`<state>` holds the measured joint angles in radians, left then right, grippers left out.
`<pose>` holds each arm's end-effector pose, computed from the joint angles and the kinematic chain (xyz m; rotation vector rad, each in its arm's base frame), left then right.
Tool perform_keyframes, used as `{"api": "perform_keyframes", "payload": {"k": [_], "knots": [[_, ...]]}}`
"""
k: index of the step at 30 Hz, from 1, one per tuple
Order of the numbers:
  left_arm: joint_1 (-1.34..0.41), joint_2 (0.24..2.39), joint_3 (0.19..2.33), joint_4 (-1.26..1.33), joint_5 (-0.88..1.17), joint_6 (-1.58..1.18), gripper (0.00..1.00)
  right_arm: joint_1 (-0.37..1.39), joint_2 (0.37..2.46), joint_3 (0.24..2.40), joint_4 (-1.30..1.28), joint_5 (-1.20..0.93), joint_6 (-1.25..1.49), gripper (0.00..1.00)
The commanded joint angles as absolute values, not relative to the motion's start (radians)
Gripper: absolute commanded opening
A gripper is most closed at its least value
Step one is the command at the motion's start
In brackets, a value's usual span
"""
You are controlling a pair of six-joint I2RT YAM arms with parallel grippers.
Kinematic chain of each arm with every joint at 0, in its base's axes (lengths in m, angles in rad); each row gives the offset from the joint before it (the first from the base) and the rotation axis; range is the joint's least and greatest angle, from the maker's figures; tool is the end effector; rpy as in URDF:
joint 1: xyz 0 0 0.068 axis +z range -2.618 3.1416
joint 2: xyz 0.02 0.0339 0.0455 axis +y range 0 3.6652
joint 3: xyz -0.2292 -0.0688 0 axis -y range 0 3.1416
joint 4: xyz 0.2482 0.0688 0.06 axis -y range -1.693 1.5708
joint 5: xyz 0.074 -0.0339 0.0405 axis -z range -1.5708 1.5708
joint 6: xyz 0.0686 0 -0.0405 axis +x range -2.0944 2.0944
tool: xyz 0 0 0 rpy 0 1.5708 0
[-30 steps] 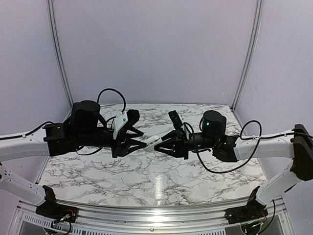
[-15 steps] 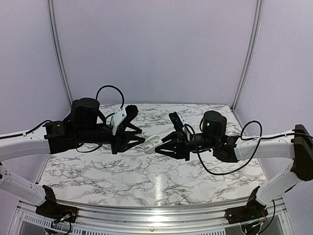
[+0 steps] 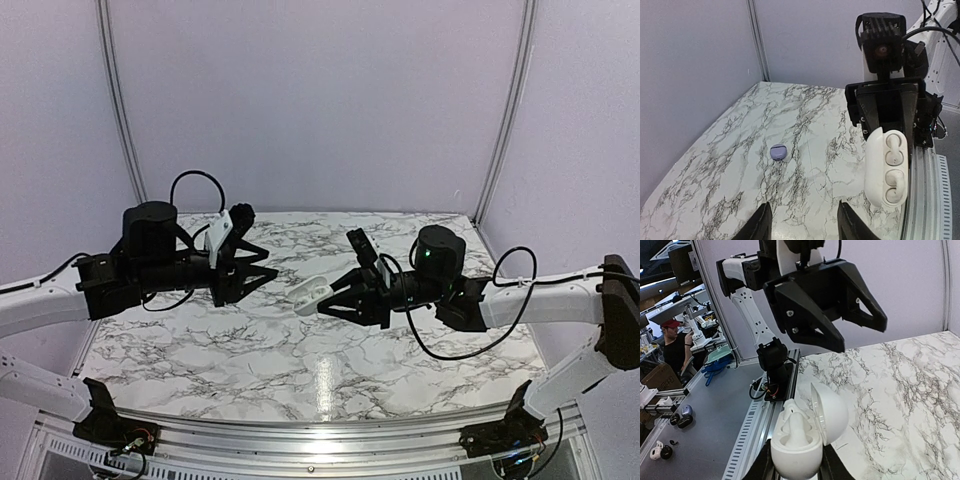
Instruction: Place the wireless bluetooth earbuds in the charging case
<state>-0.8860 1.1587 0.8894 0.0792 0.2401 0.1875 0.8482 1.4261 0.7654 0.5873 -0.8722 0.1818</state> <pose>0.1907 -0.2593 0.2887 1.0760 1.4571 -0.7137 0.1838 0.2879 0.2267 -1.2457 1.3593 1.4605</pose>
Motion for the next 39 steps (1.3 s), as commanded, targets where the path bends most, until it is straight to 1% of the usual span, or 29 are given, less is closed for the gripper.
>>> {"api": "perform_keyframes", "payload": {"k": [1,6,12,21,28,39], "knots": [[-0.875,1.053,0.836,0.176,0.353,0.224,0.46,0.841,1.402,0.763,0.628,-0.852,0.175,0.00],[-0.889,1.063,0.832,0.161,0.536,0.263,0.41,0.839,1.398,0.765,0.641,-0.854,0.168,0.00],[-0.934,1.083,0.839,0.179,0.575,0.313,0.35,0.839,1.396,0.763,0.665,-0.853,0.176,0.00],[-0.960,1.149,0.859,0.179,0.542,0.304,0.24,0.841,1.396,0.767,0.667,-0.860,0.179,0.00],[-0.970,1.188,0.886,0.174,0.487,0.284,0.23,0.842,1.393,0.764,0.673,-0.875,0.180,0.00],[-0.973,1.233,0.923,0.139,0.447,0.263,0.15,0.847,1.393,0.767,0.667,-0.879,0.170,0.00]]}}
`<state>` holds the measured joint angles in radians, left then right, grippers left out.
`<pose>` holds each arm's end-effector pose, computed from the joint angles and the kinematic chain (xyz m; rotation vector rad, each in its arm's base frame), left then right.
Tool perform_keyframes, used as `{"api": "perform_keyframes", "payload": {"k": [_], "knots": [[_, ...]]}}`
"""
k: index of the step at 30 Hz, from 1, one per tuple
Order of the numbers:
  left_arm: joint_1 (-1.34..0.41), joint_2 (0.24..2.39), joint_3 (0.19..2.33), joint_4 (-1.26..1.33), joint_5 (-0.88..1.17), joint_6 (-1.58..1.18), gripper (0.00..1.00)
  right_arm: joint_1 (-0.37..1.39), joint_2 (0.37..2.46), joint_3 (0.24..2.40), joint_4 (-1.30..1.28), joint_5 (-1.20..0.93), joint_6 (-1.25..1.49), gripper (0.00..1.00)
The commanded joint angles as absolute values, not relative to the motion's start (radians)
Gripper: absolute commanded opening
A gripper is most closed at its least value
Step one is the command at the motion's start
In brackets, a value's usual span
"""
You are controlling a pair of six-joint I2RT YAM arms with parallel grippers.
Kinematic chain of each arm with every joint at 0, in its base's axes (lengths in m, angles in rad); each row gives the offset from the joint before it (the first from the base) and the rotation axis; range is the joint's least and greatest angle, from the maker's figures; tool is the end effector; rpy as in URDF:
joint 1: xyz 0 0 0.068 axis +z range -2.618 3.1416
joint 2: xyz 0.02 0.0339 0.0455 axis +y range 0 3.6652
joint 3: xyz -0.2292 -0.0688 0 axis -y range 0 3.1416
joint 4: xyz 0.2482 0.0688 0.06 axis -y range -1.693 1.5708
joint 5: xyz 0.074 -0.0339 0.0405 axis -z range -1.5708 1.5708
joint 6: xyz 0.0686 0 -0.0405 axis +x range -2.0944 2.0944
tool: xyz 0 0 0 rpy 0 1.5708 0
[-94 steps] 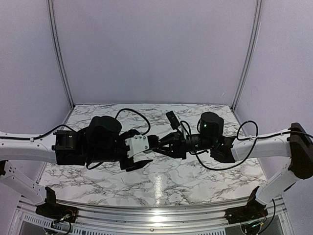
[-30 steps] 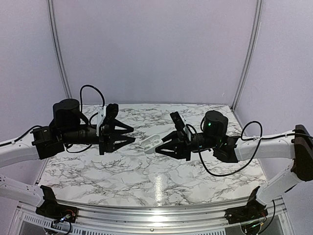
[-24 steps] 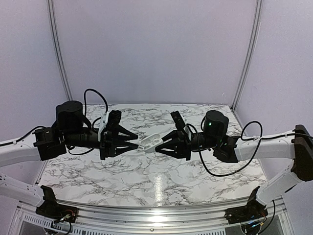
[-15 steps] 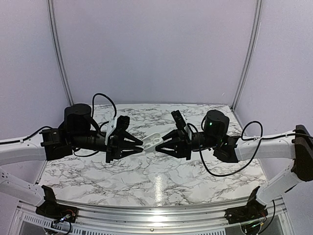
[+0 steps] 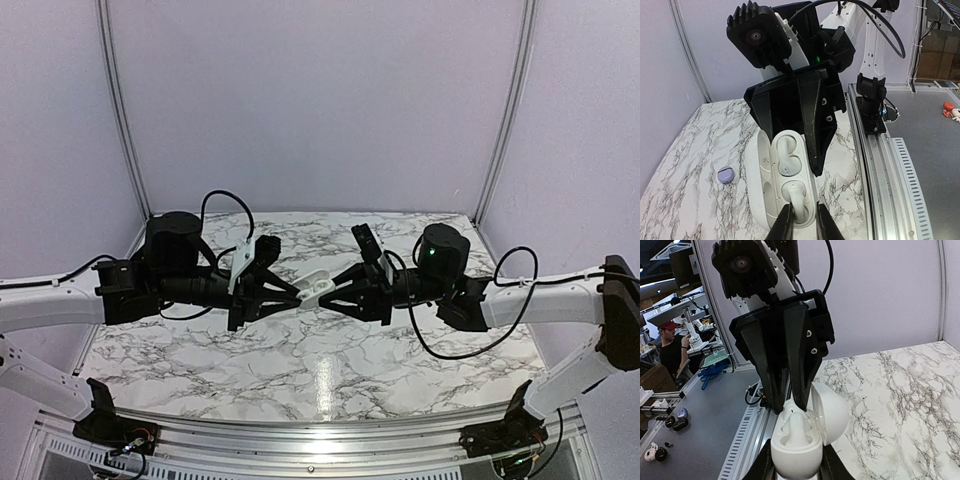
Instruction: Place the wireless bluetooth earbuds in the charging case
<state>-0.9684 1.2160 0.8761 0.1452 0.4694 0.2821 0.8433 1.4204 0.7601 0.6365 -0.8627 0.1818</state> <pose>0.1597 -0.2870 0.2761 1.3407 1.2527 -0.9033 0.1852 0.2864 0.2324 -1.2292 1.3112 1.4426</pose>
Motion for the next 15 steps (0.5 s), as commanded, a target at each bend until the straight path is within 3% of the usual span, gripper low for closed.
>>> {"api": "perform_keyframes", "payload": {"k": [1,15], "knots": [[-0.973,1.233,0.923,0.144,0.449,0.253,0.15,0.848,1.393,0.767,0.664,-0.880,0.167,0.00],[-0.953,1.268,0.949,0.128,0.513,0.176,0.06,0.854,1.375,0.758,0.647,-0.889,0.143,0.00]]}}
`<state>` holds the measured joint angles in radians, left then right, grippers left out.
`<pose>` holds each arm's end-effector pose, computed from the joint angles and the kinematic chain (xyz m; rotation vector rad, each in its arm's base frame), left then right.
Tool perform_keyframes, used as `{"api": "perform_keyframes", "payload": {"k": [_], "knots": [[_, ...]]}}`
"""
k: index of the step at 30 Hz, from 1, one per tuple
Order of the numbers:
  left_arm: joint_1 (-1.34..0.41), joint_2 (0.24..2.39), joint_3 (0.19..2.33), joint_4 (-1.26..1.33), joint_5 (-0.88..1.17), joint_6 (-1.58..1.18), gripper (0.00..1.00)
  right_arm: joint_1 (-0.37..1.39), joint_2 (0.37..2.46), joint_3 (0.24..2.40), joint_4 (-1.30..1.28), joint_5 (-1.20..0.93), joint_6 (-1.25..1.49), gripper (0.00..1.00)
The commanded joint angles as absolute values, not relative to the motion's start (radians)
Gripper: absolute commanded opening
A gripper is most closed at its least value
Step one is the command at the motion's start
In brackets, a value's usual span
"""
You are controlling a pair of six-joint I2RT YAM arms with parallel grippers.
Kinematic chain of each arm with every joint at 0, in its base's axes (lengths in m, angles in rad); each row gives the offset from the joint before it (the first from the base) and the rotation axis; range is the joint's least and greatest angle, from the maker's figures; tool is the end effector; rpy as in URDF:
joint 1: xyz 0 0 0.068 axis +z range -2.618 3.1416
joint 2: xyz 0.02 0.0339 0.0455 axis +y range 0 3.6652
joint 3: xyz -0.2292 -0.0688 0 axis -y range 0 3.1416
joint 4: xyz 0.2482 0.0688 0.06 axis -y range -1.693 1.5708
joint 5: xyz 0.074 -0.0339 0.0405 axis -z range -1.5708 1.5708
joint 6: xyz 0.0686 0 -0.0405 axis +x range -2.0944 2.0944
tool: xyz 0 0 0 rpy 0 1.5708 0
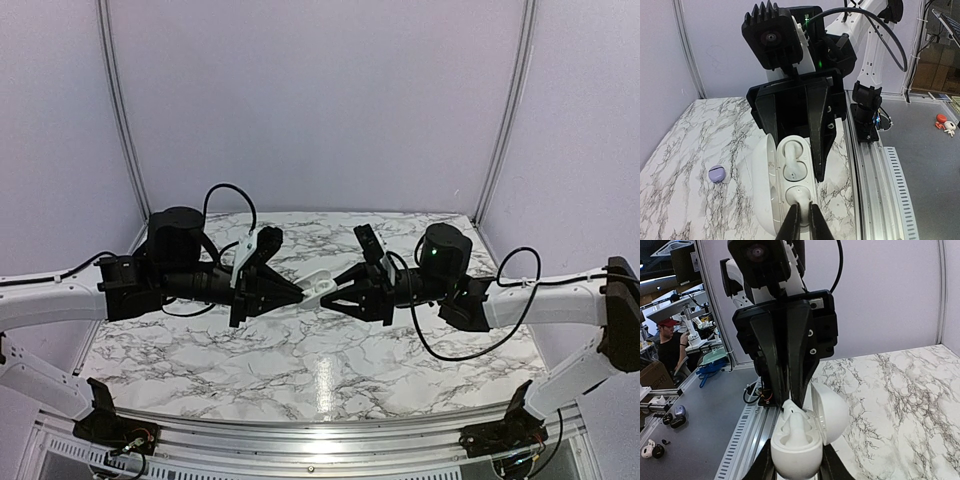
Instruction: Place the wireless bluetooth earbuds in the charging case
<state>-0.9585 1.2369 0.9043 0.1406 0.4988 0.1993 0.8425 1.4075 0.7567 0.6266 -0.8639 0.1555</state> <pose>0.1633 -0.2896 0.2801 1.3061 1.3049 -0.9793 0.1841 0.2848 0.2342 -1.2424 1.2907 1.4244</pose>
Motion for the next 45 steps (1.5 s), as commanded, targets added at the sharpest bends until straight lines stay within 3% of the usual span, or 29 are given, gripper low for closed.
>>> {"api": "perform_keyframes", "payload": {"k": [1,6,25,45], "knots": [[-0.953,1.272,0.954,0.120,0.509,0.176,0.05,0.854,1.373,0.758,0.647,-0.890,0.142,0.00],[-0.953,1.279,0.980,0.100,0.503,0.162,0.00,0.856,1.373,0.759,0.633,-0.888,0.132,0.00],[-0.942,1.272,1.072,-0.075,0.527,0.167,0.00,0.855,1.379,0.787,0.427,-0.778,0.004,0.00],[-0.898,1.356,1.125,-0.230,0.720,0.184,0.00,0.856,1.374,0.781,0.469,-0.894,0.003,0.00]]}}
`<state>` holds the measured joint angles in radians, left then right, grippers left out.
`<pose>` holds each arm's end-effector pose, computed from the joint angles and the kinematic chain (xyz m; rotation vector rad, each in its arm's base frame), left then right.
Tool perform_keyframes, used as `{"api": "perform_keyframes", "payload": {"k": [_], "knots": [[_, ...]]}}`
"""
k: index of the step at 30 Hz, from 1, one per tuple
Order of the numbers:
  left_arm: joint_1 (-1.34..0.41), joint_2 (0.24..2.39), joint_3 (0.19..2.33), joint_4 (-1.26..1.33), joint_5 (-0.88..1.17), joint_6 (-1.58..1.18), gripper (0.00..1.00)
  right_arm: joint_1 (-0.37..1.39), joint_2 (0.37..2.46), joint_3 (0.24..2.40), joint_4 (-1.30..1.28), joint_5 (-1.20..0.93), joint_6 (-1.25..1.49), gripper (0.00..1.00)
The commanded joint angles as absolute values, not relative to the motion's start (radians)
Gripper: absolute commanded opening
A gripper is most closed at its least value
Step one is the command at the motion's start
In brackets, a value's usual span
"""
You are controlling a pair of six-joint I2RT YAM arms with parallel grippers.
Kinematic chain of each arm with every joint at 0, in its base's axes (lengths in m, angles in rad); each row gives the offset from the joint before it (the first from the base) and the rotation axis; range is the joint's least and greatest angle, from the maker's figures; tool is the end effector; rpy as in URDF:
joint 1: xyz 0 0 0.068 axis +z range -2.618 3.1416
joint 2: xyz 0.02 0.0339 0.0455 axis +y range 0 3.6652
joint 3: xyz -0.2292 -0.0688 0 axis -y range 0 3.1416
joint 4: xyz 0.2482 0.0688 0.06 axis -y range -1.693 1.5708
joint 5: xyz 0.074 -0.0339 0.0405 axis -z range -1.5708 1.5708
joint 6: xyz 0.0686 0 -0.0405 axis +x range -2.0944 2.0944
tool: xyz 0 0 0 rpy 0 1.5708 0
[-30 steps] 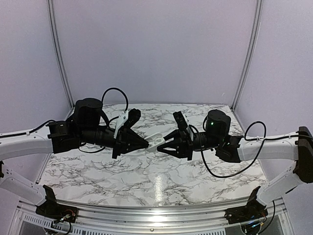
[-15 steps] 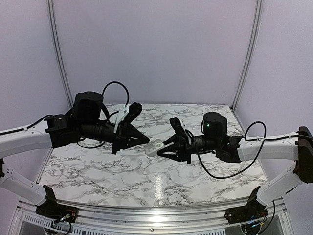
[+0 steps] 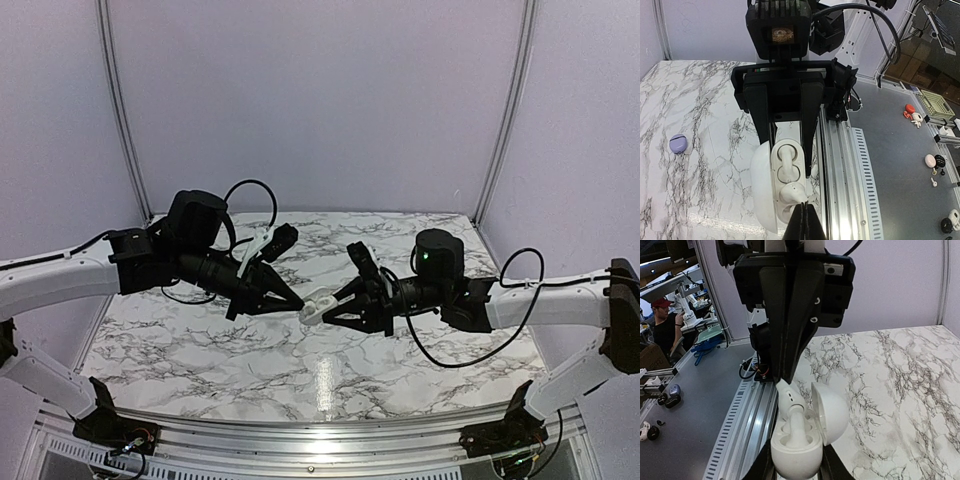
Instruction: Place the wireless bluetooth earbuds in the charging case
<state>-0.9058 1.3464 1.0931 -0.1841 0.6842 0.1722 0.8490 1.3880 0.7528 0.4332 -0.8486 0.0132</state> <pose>0.1754 -0.2939 0.2790 1.4428 1.5125 -1.1429 0.1798 0.2822 0.2160 -1.3328 1.3716 1.3483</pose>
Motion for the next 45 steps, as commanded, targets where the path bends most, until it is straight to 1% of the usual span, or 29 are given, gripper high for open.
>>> {"api": "perform_keyframes", "payload": {"k": [1,10,20,30,36,45], "knots": [[-0.897,1.356,1.126,-0.231,0.720,0.184,0.00,0.856,1.374,0.782,0.469,-0.900,0.003,0.00],[-0.895,1.366,1.131,-0.251,0.777,0.197,0.00,0.856,1.378,0.781,0.489,-0.930,0.010,0.00],[-0.893,1.354,1.134,-0.296,0.771,0.224,0.00,0.854,1.377,0.779,0.510,-0.955,0.022,0.00],[-0.893,1.380,1.138,-0.299,0.815,0.214,0.00,0.856,1.382,0.780,0.551,-1.008,0.042,0.00],[-0.896,1.400,1.157,-0.302,0.740,0.193,0.00,0.862,1.383,0.787,0.547,-1.033,0.040,0.00],[-0.918,1.434,1.186,-0.335,0.695,0.196,0.00,0.868,1.391,0.800,0.516,-1.020,0.025,0.00]]}}
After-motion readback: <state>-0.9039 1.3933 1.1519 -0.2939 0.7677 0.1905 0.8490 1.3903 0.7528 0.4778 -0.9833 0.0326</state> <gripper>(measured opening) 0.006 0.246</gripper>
